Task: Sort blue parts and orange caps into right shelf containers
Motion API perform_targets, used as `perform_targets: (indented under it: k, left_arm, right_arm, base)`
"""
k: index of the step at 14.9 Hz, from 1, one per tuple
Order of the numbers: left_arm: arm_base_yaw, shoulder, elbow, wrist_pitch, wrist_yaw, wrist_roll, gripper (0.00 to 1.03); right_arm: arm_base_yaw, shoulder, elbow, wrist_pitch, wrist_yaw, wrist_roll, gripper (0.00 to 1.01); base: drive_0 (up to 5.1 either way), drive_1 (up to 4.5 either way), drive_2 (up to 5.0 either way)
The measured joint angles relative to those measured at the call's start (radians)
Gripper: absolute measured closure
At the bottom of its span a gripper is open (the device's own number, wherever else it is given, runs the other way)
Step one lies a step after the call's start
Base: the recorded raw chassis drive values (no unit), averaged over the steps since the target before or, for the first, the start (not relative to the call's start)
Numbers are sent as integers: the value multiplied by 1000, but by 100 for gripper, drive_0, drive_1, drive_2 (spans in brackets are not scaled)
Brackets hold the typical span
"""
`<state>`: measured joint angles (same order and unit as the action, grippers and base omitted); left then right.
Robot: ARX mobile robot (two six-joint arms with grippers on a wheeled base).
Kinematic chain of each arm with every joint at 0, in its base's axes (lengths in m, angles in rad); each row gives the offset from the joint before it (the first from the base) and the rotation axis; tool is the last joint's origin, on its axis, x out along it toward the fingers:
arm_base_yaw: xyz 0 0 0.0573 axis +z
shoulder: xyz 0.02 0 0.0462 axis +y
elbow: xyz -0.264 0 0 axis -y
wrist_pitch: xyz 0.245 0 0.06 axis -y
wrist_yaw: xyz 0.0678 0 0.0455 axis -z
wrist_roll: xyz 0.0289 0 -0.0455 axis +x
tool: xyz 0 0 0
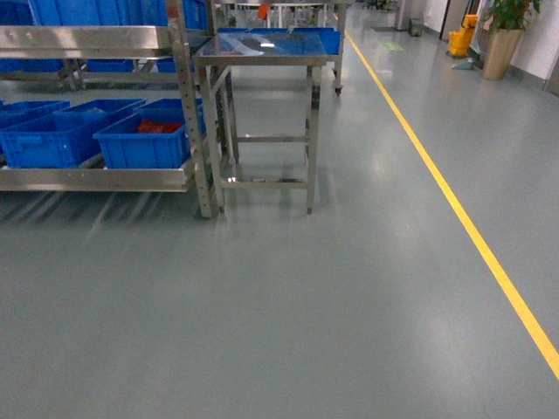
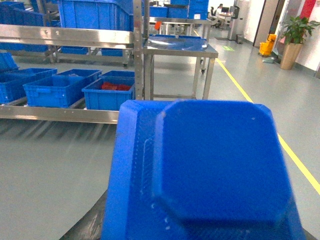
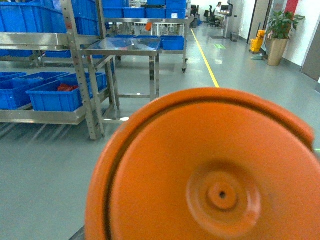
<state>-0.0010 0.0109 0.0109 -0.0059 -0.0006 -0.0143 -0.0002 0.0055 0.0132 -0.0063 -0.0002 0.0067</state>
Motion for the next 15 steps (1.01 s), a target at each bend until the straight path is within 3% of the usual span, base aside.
perform_targets:
  k: [15]
  left_arm:
    - [0,0,0,-3,1,0,61]
  right_arm:
    - [0,0,0,-2,0,0,56]
  base:
    - [3,427,-422]
